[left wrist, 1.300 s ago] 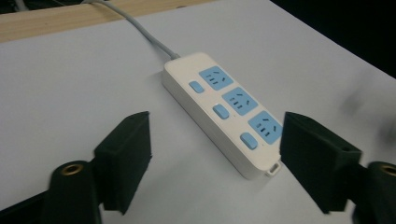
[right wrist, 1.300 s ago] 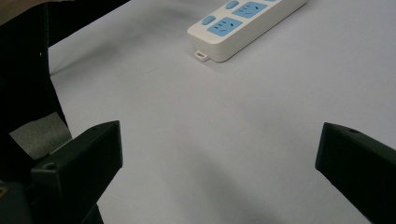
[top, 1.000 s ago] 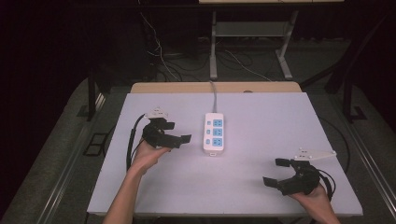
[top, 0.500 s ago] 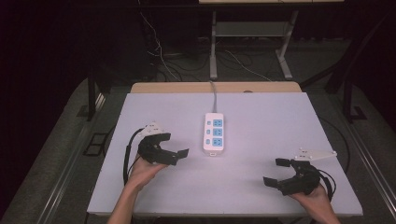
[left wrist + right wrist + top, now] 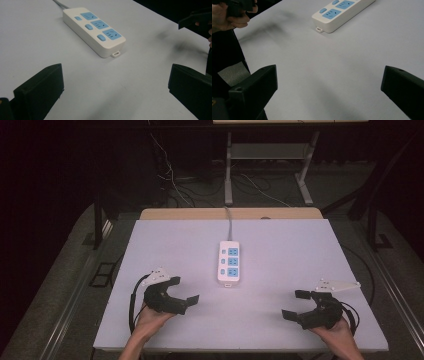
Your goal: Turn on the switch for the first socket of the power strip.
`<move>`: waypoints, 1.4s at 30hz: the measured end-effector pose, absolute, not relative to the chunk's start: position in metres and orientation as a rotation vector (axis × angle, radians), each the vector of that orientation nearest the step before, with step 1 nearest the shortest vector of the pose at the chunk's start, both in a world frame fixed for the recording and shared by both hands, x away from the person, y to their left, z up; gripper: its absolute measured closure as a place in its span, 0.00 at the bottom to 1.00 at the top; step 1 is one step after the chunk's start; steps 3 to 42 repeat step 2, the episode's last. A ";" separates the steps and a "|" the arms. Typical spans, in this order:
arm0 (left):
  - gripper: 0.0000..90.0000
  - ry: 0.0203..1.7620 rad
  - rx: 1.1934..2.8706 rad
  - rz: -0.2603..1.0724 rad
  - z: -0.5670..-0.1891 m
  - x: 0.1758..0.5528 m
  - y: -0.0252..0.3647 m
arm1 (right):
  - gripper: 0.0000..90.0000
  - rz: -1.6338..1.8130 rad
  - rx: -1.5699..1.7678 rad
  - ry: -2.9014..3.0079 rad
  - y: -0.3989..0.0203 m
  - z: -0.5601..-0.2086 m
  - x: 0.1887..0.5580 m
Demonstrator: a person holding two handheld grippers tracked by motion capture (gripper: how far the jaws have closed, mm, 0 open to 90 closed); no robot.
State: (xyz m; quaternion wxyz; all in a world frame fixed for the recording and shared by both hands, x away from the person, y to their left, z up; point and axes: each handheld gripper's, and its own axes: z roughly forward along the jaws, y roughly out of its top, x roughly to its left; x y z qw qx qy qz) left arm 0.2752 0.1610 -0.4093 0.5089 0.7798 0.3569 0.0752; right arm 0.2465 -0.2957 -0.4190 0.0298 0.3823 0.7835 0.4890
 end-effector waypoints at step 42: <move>0.00 0.853 1.880 0.178 -0.410 0.273 0.161 | 0.00 1.505 1.182 2.418 -0.296 -0.419 0.247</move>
